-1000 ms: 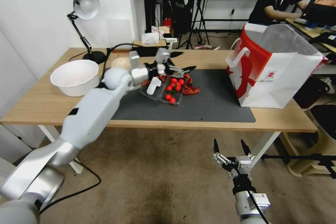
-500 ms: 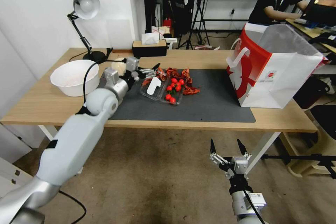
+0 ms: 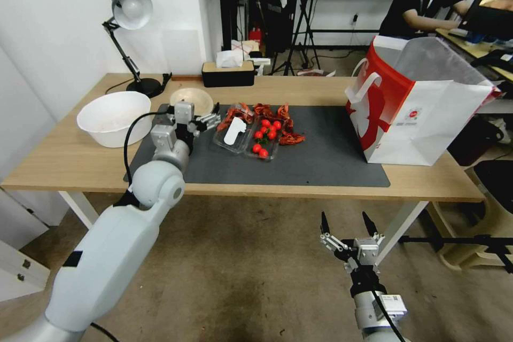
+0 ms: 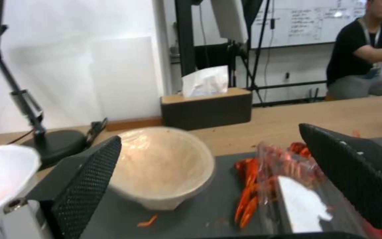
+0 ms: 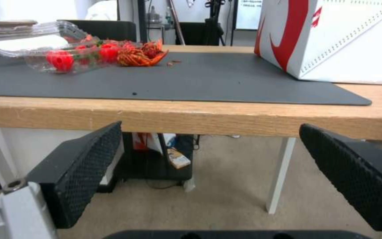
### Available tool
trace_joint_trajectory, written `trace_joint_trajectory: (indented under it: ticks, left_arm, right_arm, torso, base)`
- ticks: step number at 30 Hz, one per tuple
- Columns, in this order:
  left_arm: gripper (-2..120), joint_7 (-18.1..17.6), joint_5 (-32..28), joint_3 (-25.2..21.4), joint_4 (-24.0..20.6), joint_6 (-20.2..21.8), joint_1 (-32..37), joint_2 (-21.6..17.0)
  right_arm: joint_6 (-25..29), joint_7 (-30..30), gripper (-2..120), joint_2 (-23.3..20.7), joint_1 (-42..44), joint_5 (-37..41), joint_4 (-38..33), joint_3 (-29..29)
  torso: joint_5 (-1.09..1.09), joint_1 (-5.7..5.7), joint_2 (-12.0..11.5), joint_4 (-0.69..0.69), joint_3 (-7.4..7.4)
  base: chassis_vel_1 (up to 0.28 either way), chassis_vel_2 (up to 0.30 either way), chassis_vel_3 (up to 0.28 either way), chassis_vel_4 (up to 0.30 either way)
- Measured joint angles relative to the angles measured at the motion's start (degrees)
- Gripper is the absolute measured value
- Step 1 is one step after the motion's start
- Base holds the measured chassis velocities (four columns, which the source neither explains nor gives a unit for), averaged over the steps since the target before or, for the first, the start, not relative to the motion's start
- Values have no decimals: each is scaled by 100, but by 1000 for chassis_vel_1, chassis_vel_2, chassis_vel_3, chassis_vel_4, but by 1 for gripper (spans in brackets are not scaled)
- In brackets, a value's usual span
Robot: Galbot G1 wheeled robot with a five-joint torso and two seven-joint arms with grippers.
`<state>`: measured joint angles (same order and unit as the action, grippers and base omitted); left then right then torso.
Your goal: Pick up the trash from the table and place it into the takeout bag.
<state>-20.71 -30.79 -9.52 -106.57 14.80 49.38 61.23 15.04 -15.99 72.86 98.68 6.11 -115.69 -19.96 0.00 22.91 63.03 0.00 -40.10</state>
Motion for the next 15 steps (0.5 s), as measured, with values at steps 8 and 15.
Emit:
trace_joint_trajectory:
  ticks: [8,15]
  left_arm:
    - [100,-151,377,-270,-229,100,615,174]
    - [100,-186,774,-490,-429,166,1184,401]
  right_arm:
    - [4,-2,100,-25,-2,13,-2,-3]
    - [6,-3,100,-69,-10,24,-11,-4]
  torso:
    - [0,0,0,1,0]
    - [0,0,0,0,0]
  base:
    - [0,0,0,0]
    - [0,0,0,0]
